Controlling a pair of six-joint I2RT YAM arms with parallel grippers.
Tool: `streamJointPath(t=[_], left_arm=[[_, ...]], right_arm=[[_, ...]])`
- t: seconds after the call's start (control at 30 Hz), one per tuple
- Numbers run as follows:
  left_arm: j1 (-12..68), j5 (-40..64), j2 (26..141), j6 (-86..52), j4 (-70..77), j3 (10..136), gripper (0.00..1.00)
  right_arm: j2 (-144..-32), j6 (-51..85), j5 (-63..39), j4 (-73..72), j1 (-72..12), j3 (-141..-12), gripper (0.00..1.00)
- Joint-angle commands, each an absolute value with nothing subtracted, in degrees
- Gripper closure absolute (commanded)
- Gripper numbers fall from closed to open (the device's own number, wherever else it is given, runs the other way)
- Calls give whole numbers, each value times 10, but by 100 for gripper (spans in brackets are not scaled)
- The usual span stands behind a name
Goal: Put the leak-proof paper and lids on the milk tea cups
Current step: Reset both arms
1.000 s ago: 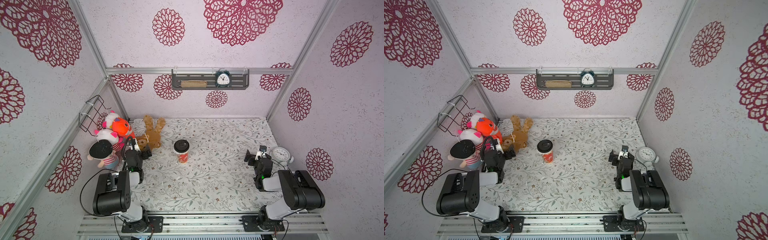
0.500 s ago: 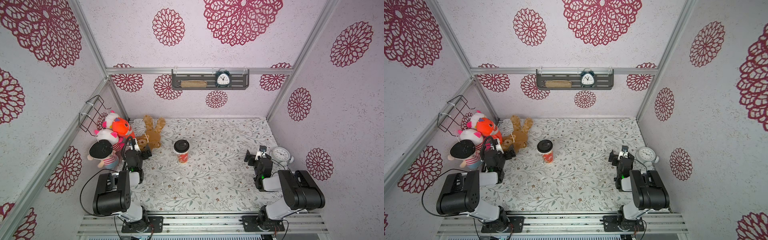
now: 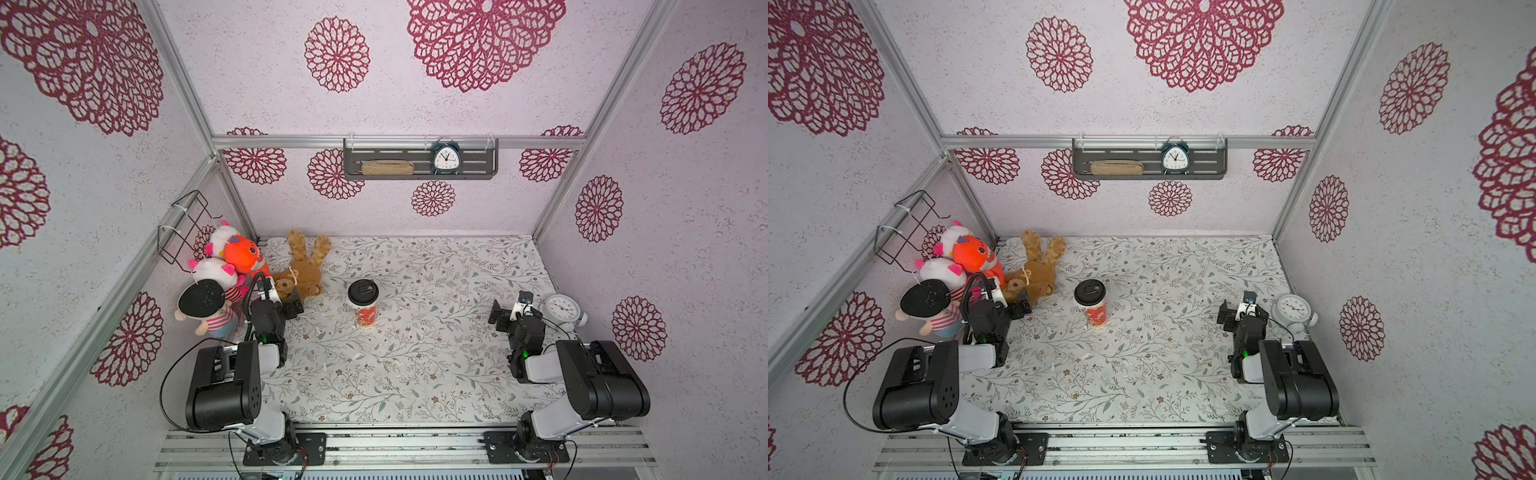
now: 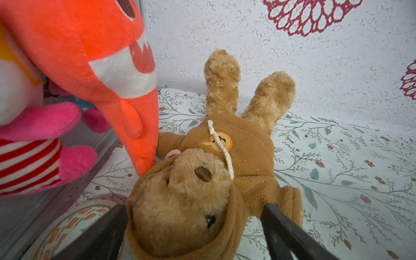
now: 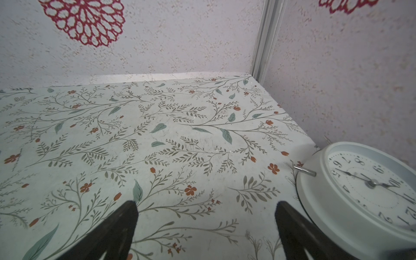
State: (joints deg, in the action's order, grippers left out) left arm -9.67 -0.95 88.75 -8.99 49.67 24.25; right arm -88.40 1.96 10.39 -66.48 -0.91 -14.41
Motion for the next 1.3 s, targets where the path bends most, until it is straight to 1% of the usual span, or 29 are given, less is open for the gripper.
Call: streamJointPath(t=[0.0, 0.3, 0.37, 0.4, 0.43, 0.47, 0.5, 0.6, 0.63, 0.67, 0.73, 0.83, 0.87, 1.2, 1.27], left_arm=[[-94, -13, 887, -77, 497, 243, 3], [-94, -13, 887, -77, 497, 243, 3], [-94, -13, 887, -76, 497, 243, 3], [-94, -13, 887, -76, 497, 243, 3], [-94, -13, 887, -76, 496, 243, 3], [-94, -13, 887, -77, 496, 243, 3], [-94, -14, 887, -76, 496, 243, 3], [-94, -14, 887, -77, 496, 243, 3], [-94, -15, 887, -76, 496, 244, 3], [-93, -15, 887, -76, 496, 243, 3], [-93, -15, 888, -76, 496, 243, 3], [-94, -15, 887, -76, 496, 243, 3], [-93, -15, 887, -75, 496, 243, 3], [-93, -15, 887, -76, 495, 243, 3], [-93, -16, 887, -76, 495, 243, 3]], right_arm=[[-878, 10, 106, -674, -11, -151, 1], [-870, 10, 105, -677, -12, -148, 1], [-806, -3, 78, -644, -14, -136, 1], [-762, -15, 45, -631, -14, -121, 1], [-740, -15, 47, -639, -16, -106, 1], [-742, -8, 67, -653, -15, -96, 1], [-771, 4, 91, -677, -12, -94, 1], [-895, 13, 115, -763, -12, -121, 1], [-862, 12, 109, -690, -13, -131, 1], [-855, 8, 96, -682, -11, -134, 1], [-886, 8, 101, -749, -13, -120, 1], [-881, 27, 169, -698, -16, -142, 1], [-877, 25, 175, -684, -22, -145, 1], [-880, 24, 174, -688, -21, -145, 1], [-878, 18, 159, -691, -22, -142, 1]])
